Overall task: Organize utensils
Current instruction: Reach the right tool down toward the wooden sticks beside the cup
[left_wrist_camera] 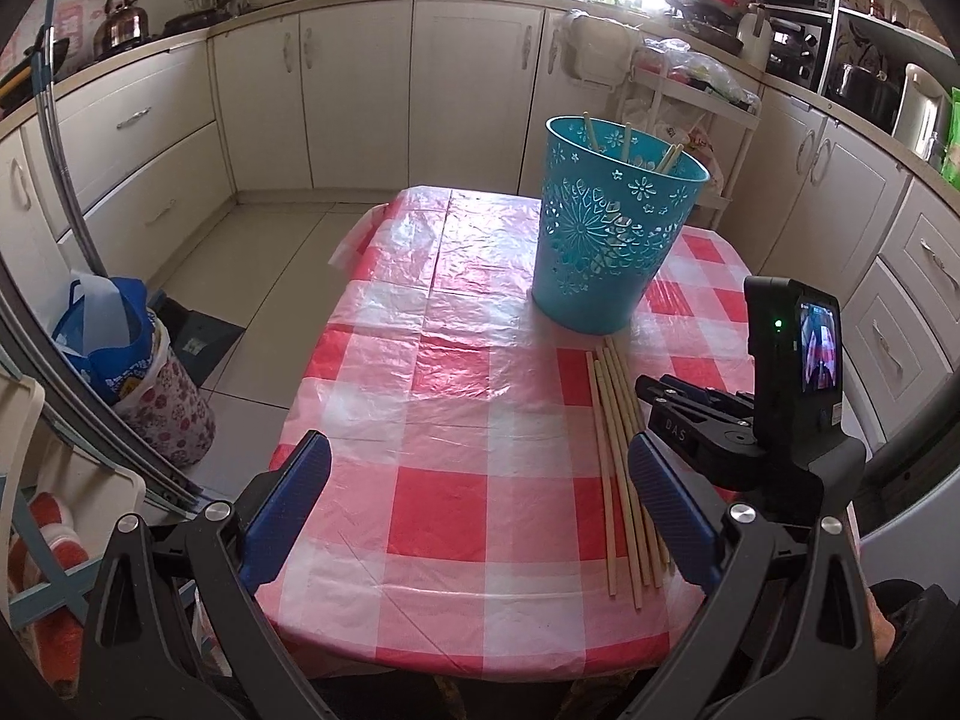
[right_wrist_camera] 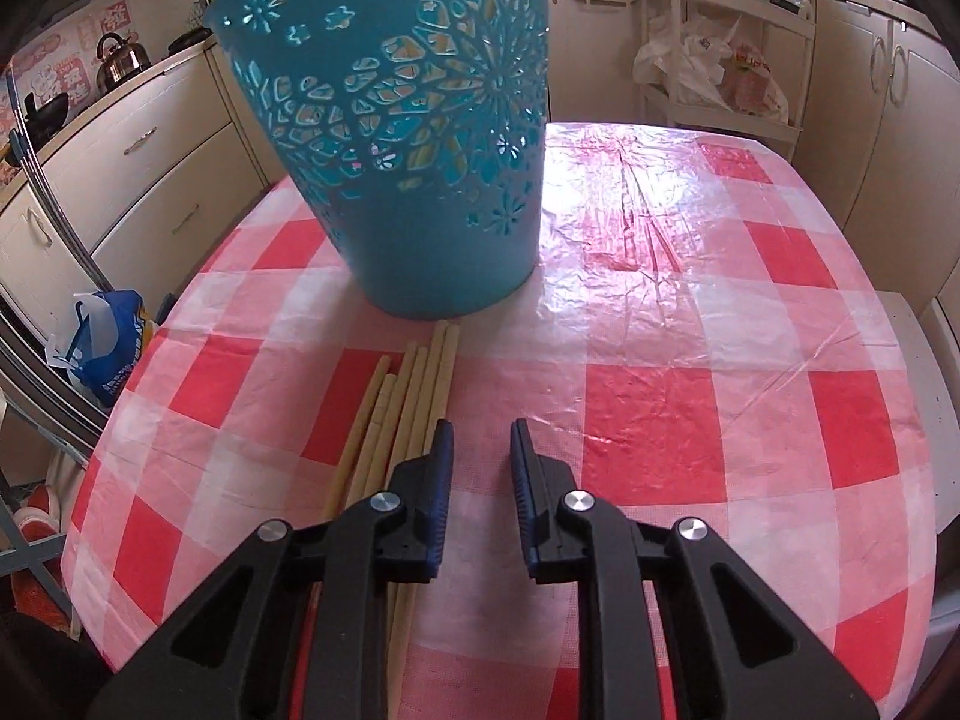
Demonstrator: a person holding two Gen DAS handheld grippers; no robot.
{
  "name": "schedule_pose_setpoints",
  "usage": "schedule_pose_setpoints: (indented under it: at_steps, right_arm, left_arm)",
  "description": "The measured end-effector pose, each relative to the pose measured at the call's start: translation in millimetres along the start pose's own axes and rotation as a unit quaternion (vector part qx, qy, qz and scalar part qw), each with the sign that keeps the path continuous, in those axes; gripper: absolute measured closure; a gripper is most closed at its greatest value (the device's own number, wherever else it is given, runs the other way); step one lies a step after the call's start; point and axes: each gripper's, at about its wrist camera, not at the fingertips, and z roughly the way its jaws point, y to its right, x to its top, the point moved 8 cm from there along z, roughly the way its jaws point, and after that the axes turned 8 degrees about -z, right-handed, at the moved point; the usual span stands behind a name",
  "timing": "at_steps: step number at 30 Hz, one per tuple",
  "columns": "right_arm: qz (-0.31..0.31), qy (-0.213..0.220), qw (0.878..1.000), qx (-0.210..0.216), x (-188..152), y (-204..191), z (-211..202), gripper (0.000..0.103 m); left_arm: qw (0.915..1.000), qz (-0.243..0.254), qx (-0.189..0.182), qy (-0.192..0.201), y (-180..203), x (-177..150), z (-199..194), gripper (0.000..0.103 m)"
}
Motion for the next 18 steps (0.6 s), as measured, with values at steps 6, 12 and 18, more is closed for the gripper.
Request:
schedule_pose_setpoints:
  at_steps: [6, 12, 18]
  right_arm:
    - [-0.013, 0.003, 1.0, 0.01, 3, -7, 1, 0.083]
    - [-0.026, -0.009, 1.0, -0.011, 3, -2, 3, 0.084]
    - [-0.014, 0.002, 1.0, 0.025, 9, -7, 0, 0.084]
  left_arm:
    - [1.0, 0.0, -0.001, -0.006, 3, -1, 9, 0.008]
    - [0.9999, 0.013, -0.001, -0.011, 10, -4, 18, 0.008]
    - [0.9998, 0.012, 0.001, -0.016, 9, -3, 25, 0.008]
